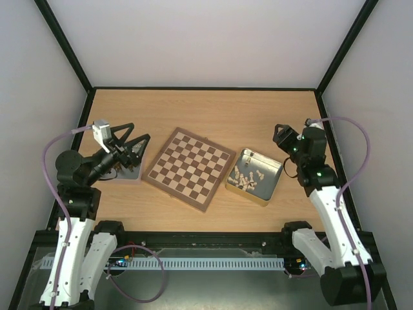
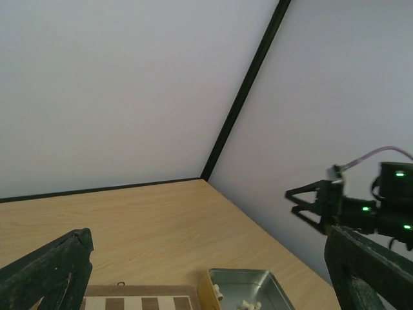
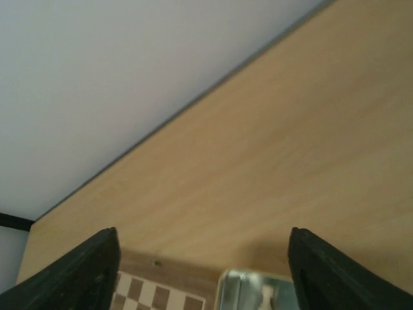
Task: Set up the chess pieces on the board
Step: Pick up the chess piece from the storage box.
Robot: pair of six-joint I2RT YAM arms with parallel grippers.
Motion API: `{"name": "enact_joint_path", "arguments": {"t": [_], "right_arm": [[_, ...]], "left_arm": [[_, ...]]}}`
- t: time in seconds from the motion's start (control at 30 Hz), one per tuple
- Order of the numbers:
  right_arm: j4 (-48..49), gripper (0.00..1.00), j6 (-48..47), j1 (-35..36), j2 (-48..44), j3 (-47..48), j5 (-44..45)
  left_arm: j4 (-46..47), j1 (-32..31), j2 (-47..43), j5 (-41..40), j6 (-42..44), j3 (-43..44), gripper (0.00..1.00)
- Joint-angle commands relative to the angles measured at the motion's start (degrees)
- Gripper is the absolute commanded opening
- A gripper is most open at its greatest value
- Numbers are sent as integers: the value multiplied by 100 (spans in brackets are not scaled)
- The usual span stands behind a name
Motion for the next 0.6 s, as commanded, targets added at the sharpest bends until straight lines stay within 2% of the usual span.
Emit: {"name": "enact_joint_path", "arguments": {"t": [0.0,0.13,0.37,0.57], "right_arm": [[-354,66,131,-18,490,-206,-156],[-791,53,-36,152,1078,-188,323],[-1000,44,-165,843,1924,-199,962],[-907,44,-217,1348,2432,-222,659]], "left_arm": [[207,-62,30,335,-38,-95,100],[191,-123,57,314,-34,-165,100],[112,-195,82,140,-13,-247,100],[69,-243,166,7,15,-245,100]]}}
